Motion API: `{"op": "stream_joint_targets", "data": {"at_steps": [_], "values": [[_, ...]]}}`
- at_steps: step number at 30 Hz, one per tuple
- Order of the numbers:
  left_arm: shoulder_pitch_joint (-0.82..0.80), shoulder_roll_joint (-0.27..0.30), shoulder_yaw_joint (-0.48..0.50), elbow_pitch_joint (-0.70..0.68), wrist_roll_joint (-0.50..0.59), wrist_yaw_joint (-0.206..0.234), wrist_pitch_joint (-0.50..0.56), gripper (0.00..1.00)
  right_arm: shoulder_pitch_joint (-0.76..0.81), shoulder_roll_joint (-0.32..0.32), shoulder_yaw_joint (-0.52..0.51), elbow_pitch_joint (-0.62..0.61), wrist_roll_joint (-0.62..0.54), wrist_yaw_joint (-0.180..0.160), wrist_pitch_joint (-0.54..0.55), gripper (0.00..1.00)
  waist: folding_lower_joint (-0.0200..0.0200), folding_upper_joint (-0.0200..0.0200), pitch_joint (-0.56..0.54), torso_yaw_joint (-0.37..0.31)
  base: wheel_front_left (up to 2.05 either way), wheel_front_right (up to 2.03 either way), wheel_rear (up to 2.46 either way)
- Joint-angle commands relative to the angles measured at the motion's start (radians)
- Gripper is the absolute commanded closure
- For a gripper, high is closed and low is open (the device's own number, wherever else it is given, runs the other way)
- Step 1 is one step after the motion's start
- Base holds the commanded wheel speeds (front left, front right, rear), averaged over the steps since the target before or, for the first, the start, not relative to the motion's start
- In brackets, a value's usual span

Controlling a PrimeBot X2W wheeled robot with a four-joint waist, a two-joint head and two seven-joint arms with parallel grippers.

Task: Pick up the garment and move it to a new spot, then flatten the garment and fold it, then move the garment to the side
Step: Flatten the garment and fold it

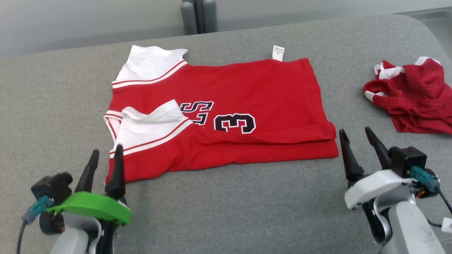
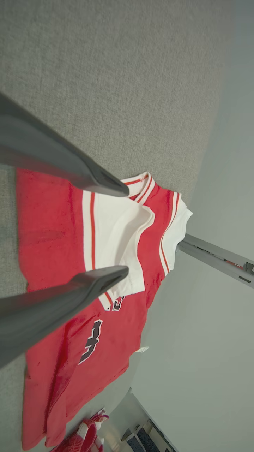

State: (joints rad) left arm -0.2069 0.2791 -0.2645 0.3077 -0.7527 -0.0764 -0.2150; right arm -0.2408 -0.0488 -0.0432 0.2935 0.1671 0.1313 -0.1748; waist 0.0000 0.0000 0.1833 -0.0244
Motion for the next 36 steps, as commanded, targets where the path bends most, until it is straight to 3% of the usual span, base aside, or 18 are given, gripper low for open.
{"op": "stream_joint_targets", "data": {"at_steps": [1, 12, 21, 22, 23, 24, 34, 35, 36], "values": [[0.03, 0.009, 0.006, -0.002, -0.019, 0.013, 0.018, 0.0, 0.03, -0.003, -0.006, -0.012, 0.005, -0.001, 0.013, 0.0, 0.0, 0.0, -0.003, 0.005, 0.0, 0.0, 0.0], [0.076, -0.035, 0.032, 0.05, -0.142, 0.095, 0.18, 0.0, 0.081, -0.004, 0.025, -0.048, 0.007, -0.001, 0.062, 0.0, 0.0, 0.0, 0.022, -0.006, 0.0, 0.0, 0.0], [0.01, -0.081, 0.072, 0.097, -0.223, 0.066, 0.179, 0.0, 0.029, -0.004, 0.046, 0.011, 0.023, -0.001, 0.085, 0.0, 0.0, 0.0, 0.051, -0.025, 0.0, 0.0, 0.0], [0.003, -0.083, 0.074, 0.1, -0.223, 0.063, 0.174, 0.33, 0.022, -0.004, 0.046, 0.023, 0.027, -0.001, 0.087, 0.0, 0.0, 0.0, 0.053, -0.026, 0.0, 0.0, 0.0], [-0.004, -0.082, 0.075, 0.104, -0.218, 0.058, 0.164, 0.76, 0.013, -0.004, 0.046, 0.037, 0.033, -0.001, 0.09, 0.0, 0.0, 0.0, 0.055, -0.026, 0.0, 0.0, 0.0], [-0.01, -0.083, 0.076, 0.106, -0.214, 0.054, 0.156, 0.99, 0.005, -0.004, 0.046, 0.052, 0.034, -0.001, 0.093, 0.0, 0.0, 0.0, 0.057, -0.026, 0.0, 0.0, 0.0], [-0.032, -0.093, 0.065, 0.088, -0.194, 0.007, 0.079, 1.0, -0.073, -0.003, 0.059, 0.208, 0.085, -0.001, 0.174, 0.0, 0.0, 0.0, 0.063, 0.003, 0.0, 0.0, 0.0], [-0.033, -0.093, 0.062, 0.085, -0.192, 0.004, 0.073, 1.0, -0.081, -0.003, 0.065, 0.223, 0.093, -0.001, 0.188, 0.07, 0.0, 0.0, 0.064, 0.006, 0.0, 0.0, 0.0], [-0.034, -0.092, 0.06, 0.081, -0.189, 0.003, 0.069, 1.0, -0.087, -0.003, 0.068, 0.233, 0.105, -0.001, 0.195, 0.27, 0.0, 0.0, 0.064, 0.008, 0.0, 0.0, 0.0]]}}
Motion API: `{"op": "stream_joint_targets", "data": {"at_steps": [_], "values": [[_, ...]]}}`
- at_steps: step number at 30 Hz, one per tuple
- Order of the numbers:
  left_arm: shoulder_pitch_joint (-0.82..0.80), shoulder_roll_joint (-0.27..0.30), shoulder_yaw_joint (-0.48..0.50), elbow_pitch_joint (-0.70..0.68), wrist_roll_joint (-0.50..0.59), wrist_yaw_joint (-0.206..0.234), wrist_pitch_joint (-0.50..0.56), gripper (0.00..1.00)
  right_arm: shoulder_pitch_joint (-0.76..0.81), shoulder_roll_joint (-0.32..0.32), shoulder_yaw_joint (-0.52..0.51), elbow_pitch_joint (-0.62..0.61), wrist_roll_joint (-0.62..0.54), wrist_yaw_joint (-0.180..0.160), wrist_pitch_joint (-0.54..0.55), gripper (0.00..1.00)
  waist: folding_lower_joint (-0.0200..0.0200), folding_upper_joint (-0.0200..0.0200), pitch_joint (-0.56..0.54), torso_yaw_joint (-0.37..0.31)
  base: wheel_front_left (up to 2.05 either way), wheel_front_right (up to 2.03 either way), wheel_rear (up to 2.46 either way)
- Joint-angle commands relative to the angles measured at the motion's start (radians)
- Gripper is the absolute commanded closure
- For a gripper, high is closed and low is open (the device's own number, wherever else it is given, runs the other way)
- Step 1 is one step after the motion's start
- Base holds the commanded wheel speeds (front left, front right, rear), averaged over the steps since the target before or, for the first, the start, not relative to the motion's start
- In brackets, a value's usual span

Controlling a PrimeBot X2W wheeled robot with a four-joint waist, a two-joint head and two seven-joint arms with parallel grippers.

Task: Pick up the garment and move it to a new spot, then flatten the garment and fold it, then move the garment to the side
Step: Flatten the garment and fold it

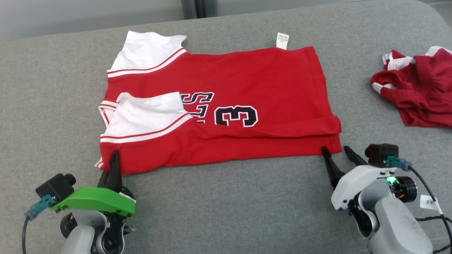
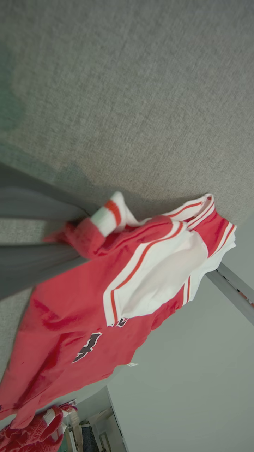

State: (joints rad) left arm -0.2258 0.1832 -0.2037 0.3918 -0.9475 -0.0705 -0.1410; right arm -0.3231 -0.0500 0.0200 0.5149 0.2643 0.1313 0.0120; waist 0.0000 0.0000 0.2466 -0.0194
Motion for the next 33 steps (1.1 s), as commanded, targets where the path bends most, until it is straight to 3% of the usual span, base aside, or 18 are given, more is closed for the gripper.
{"op": "stream_joint_targets", "data": {"at_steps": [1, 2, 4, 13, 25, 33], "values": [[-0.018, 0.002, -0.003, -0.007, 0.008, -0.008, -0.01, 1.0, -0.013, -0.001, 0.008, 0.023, 0.019, -0.001, 0.014, 0.51, 0.0, 0.0, 0.001, 0.005, 0.0, 0.0, 0.0], [-0.021, 0.0, -0.006, -0.011, 0.009, -0.011, -0.014, 1.0, -0.029, -0.001, 0.014, 0.044, 0.031, -0.001, 0.025, 0.78, 0.0, 0.0, 0.0, 0.007, 0.0, 0.0, 0.0], [-0.026, -0.002, -0.01, -0.016, 0.01, -0.012, -0.02, 1.0, -0.043, 0.0, 0.022, 0.062, 0.041, -0.001, 0.041, 1.0, 0.0, 0.0, -0.002, 0.008, 0.0, 0.0, 0.0], [-0.065, 0.022, -0.018, -0.07, 0.035, -0.025, -0.037, 1.0, -0.128, -0.003, -0.005, 0.01, 0.112, -0.001, 0.115, 1.0, 0.0, 0.0, -0.031, -0.005, 0.0, 0.0, 0.0], [-0.035, 0.043, -0.037, -0.156, 0.035, -0.003, 0.006, 1.0, -0.12, -0.036, -0.095, -0.161, 0.13, -0.001, 0.415, 1.0, 0.0, 0.0, -0.073, -0.009, 0.0, 0.0, 0.0], [0.122, 0.033, -0.039, -0.178, 0.007, 0.02, -0.008, 1.0, 0.047, -0.03, -0.108, -0.297, 0.093, -0.001, 0.387, 1.0, 0.0, 0.0, -0.09, -0.001, 0.0, 0.0, 0.0]]}}
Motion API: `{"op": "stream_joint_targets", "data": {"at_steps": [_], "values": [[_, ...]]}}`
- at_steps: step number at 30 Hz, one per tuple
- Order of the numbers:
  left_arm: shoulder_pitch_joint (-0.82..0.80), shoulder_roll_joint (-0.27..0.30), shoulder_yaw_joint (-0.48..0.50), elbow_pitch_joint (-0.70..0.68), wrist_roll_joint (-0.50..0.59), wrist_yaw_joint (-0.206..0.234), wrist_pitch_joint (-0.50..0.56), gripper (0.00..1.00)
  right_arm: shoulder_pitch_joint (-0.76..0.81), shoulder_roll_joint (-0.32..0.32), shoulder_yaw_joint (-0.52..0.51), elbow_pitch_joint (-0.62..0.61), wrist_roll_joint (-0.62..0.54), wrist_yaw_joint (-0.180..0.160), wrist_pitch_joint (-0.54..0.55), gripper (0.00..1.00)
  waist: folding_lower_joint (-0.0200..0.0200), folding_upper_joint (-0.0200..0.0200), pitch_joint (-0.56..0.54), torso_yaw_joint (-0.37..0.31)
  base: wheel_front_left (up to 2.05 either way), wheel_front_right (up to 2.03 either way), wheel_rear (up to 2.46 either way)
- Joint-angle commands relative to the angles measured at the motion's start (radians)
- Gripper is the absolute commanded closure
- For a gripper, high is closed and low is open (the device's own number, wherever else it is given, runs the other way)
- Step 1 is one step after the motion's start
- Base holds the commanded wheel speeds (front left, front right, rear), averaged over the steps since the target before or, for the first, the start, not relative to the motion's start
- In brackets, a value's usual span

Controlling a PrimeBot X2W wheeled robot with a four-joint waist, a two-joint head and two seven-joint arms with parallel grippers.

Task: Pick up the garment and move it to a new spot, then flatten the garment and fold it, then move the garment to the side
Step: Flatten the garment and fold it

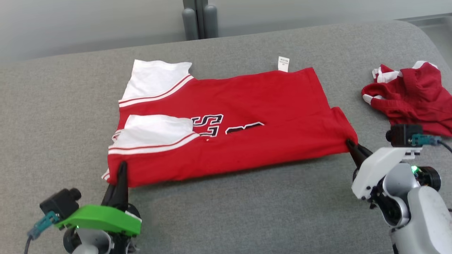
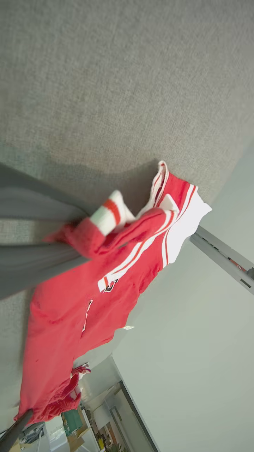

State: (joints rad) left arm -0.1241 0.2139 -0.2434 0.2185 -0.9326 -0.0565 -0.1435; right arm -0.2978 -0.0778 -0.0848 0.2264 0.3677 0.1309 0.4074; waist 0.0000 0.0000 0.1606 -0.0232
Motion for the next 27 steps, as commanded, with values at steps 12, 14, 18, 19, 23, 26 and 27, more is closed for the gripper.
{"op": "stream_joint_targets", "data": {"at_steps": [12, 14, 18, 19, 23, 26, 27], "values": [[0.218, 0.002, -0.008, -0.019, -0.031, 0.054, 0.016, 1.0, 0.277, 0.024, -0.03, -0.111, -0.042, -0.001, -0.094, 0.98, 0.0, 0.0, -0.034, 0.004, 0.0, 0.0, 0.0], [0.219, 0.006, -0.013, -0.006, -0.025, 0.063, 0.02, 0.94, 0.287, 0.024, -0.028, -0.095, -0.05, -0.001, -0.12, 0.69, 0.0, 0.0, -0.035, 0.0, 0.0, 0.0, 0.0], [0.217, 0.025, -0.02, 0.005, -0.01, 0.08, 0.037, 0.0, 0.298, 0.025, -0.007, -0.062, -0.039, -0.001, -0.168, 0.0, 0.0, 0.0, -0.035, -0.008, 0.0, 0.0, 0.0], [0.216, 0.037, -0.02, 0.003, 0.002, 0.086, 0.036, 0.0, 0.301, 0.025, -0.005, -0.058, -0.043, -0.001, -0.178, 0.0, 0.0, 0.0, -0.034, -0.009, 0.0, 0.0, 0.0], [0.222, 0.08, -0.028, -0.031, 0.056, 0.117, 0.033, 0.0, 0.295, 0.025, -0.018, -0.058, -0.083, -0.001, -0.225, 0.0, 0.0, 0.0, -0.023, -0.021, 0.0, 0.0, 0.0], [0.189, 0.137, -0.018, -0.076, 0.093, 0.134, 0.047, 0.0, 0.257, 0.026, -0.025, -0.077, -0.11, -0.001, -0.256, 0.0, 0.0, 0.0, -0.008, -0.03, 0.0, 0.0, 0.0], [0.168, 0.155, -0.015, -0.089, 0.106, 0.138, 0.055, 0.0, 0.247, 0.026, -0.026, -0.084, -0.117, -0.001, -0.262, 0.0, 0.0, 0.0, -0.003, -0.033, 0.0, 0.0, 0.0]]}}
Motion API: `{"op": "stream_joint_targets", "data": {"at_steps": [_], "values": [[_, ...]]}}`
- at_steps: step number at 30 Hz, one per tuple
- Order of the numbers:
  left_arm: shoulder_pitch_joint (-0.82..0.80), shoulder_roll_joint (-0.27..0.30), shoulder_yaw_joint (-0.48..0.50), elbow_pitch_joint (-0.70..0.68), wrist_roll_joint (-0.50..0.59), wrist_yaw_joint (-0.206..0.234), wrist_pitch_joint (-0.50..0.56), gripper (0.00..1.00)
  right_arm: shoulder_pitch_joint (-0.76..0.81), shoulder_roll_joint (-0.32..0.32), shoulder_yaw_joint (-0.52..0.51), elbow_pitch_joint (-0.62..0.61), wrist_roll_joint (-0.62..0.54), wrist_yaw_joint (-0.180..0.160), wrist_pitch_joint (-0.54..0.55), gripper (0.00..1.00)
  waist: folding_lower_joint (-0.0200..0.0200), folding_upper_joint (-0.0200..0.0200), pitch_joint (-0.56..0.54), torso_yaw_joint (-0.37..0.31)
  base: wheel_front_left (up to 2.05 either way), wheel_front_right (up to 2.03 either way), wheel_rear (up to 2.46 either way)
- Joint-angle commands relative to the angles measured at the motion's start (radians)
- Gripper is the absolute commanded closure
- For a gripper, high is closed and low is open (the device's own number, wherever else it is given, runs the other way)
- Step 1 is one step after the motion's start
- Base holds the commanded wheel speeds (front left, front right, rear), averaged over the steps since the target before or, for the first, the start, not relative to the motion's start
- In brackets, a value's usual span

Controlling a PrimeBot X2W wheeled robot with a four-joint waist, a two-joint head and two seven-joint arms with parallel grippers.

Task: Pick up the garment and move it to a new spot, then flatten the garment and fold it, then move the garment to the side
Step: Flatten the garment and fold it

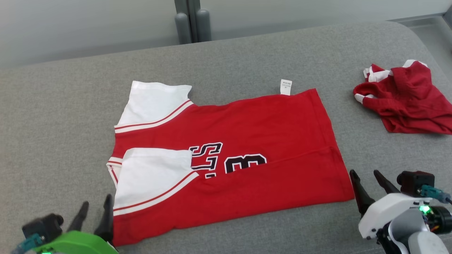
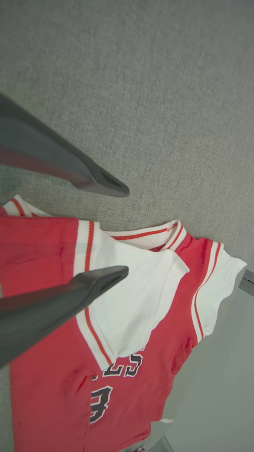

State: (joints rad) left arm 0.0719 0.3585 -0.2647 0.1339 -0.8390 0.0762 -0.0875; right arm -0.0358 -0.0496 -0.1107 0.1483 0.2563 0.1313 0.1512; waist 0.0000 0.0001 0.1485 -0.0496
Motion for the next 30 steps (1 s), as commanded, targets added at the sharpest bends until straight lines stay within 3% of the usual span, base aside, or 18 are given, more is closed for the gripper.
{"op": "stream_joint_targets", "data": {"at_steps": [1, 5, 11, 19, 30], "values": [[-0.059, 0.039, 0.006, -0.02, 0.031, 0.004, 0.014, 0.0, -0.028, -0.003, 0.001, -0.013, -0.016, -0.001, -0.011, 0.0, 0.0, -0.0001, 0.016, -0.008, 0.0, 0.0, 0.0], [-0.22, 0.138, -0.001, -0.063, 0.091, -0.018, 0.092, 0.0, -0.093, -0.002, 0.016, -0.038, -0.045, -0.001, -0.016, 0.0, 0.0, -0.0001, 0.052, -0.017, 0.0, 0.0, 0.0], [-0.568, 0.246, -0.052, -0.028, 0.16, -0.104, 0.269, 0.0, -0.23, -0.003, 0.091, -0.057, -0.082, -0.001, 0.004, 0.0, 0.0, -0.0001, 0.14, -0.065, 0.0, 0.0, 0.0], [-0.896, 0.278, -0.134, 0.181, 0.181, -0.179, 0.479, 0.0, -0.43, -0.003, 0.231, -0.032, -0.064, -0.001, 0.016, 0.0, 0.0, -0.0001, 0.297, -0.171, 0.0, 0.0, 0.0], [-0.993, 0.304, -0.171, 0.356, 0.16, -0.196, 0.571, 0.0, -0.531, -0.006, 0.287, 0.044, -0.049, -0.001, -0.033, 0.0, 0.0, -0.0001, 0.404, -0.229, 0.0, 0.0, 0.0]]}}
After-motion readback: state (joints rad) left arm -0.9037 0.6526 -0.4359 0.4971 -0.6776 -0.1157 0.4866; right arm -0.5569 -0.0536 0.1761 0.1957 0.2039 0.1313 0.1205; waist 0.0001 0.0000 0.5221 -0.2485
